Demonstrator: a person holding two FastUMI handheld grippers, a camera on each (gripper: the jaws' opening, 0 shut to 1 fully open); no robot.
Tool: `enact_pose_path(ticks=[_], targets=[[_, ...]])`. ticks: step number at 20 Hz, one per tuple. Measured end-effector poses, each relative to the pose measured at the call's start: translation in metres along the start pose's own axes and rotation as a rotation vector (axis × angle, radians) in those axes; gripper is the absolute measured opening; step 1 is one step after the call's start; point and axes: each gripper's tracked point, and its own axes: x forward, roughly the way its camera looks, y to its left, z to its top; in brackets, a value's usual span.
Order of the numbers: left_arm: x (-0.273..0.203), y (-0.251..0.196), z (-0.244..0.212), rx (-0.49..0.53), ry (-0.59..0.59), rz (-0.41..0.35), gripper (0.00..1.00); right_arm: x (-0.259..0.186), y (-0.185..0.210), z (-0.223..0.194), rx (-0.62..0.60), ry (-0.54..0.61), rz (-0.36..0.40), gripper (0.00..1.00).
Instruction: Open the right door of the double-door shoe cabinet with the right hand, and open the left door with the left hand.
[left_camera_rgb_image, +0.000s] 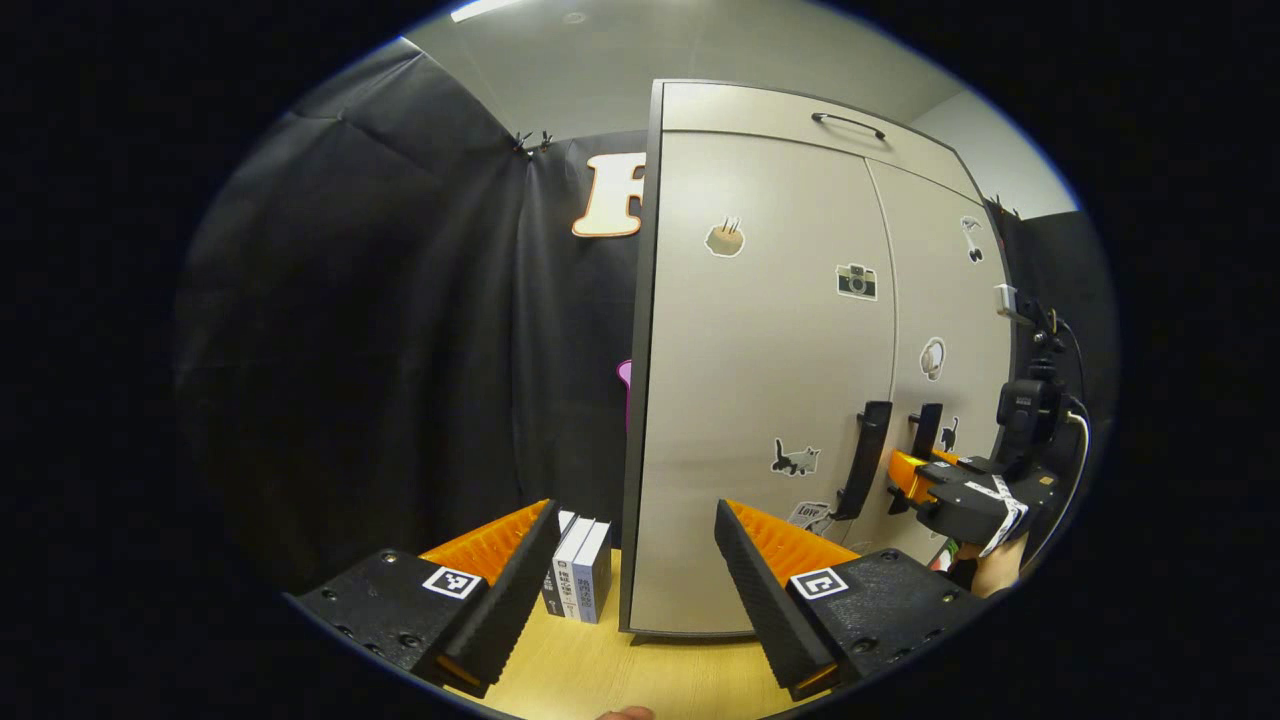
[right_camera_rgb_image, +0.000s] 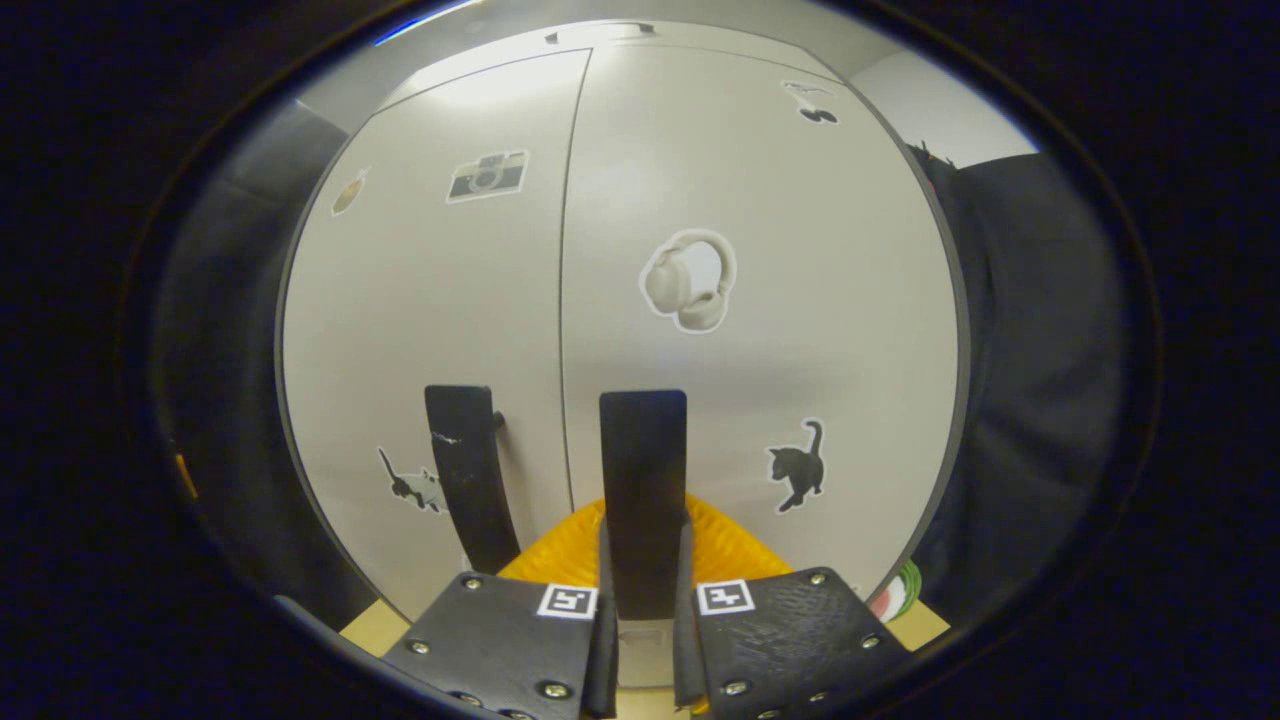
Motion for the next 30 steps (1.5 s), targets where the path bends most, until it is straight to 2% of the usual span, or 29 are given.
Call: enact_pose_path(ticks=[1,15,30], targets=[[0.000,0.000,-0.001,0.001,0.001,0.000,0.96,-0.002,0.000,0.001,0.004,0.000,0.004,0.22],[-0.043,-0.009,-0.005,-0.004,0.007,-0.013,0.97,-0.030,-0.014,0.001,0.050,-0.001,0.060,0.22],[-0.063,-0.047,-0.016,0.004,0.035,-0.087,0.96,-0.058,-0.035,-0.002,0.050,0.007,0.106,0.22]])
